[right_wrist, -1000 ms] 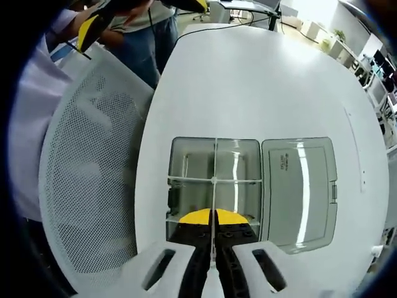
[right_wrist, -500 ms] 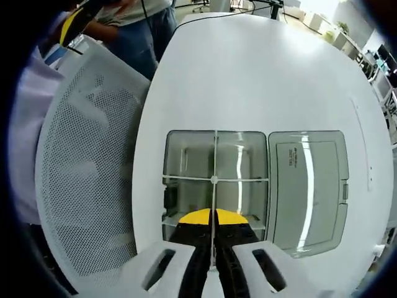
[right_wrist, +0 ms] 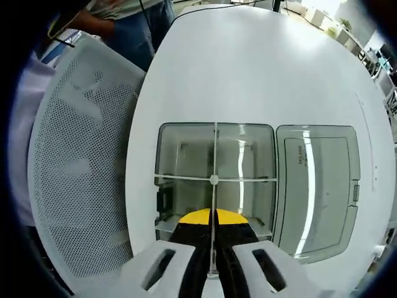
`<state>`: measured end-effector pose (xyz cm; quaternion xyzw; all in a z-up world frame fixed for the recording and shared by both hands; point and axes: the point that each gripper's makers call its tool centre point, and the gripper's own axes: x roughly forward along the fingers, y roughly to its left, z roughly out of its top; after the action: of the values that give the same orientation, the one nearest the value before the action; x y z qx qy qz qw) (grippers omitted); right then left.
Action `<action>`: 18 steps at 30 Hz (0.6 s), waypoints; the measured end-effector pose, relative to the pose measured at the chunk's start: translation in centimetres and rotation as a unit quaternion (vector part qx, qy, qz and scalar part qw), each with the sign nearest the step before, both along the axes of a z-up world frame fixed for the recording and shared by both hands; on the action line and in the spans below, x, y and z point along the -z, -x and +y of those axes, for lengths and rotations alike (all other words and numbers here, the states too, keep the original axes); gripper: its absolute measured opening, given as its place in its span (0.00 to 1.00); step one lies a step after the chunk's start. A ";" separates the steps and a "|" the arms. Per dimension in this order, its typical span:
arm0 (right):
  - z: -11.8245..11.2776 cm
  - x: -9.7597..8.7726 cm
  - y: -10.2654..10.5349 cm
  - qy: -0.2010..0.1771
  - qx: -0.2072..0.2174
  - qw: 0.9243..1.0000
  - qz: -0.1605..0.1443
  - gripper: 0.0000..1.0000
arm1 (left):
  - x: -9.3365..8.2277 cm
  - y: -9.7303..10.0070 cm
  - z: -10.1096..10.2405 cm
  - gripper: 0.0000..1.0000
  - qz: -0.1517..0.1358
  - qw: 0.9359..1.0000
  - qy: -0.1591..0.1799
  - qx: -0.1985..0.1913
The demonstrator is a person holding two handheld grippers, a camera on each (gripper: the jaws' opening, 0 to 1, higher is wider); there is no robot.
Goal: Insert the divider into the dual guide fixture by aligning both edges with the guide slots and pushing it downward to the bottom, including one-sided entry, uneven engagement, binding, and posture correction.
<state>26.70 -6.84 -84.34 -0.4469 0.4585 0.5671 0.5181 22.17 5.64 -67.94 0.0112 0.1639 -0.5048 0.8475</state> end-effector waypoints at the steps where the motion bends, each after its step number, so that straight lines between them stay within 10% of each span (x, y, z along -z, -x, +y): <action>1: 0.0 0.0 0.0 -0.001 0.000 1.000 0.000 0.00 | 0.0 0.0 0.0 0.64 0.000 1.000 -0.001 -0.001; 18: 0.1 0.3 0.0 -0.013 0.004 1.000 -0.002 0.00 | 0.4 -0.1 -0.1 0.64 0.004 1.000 0.002 -0.001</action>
<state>26.66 -6.75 -84.64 -0.4399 0.4519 0.5697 0.5269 22.26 5.50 -68.38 0.0075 0.1665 -0.5042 0.8473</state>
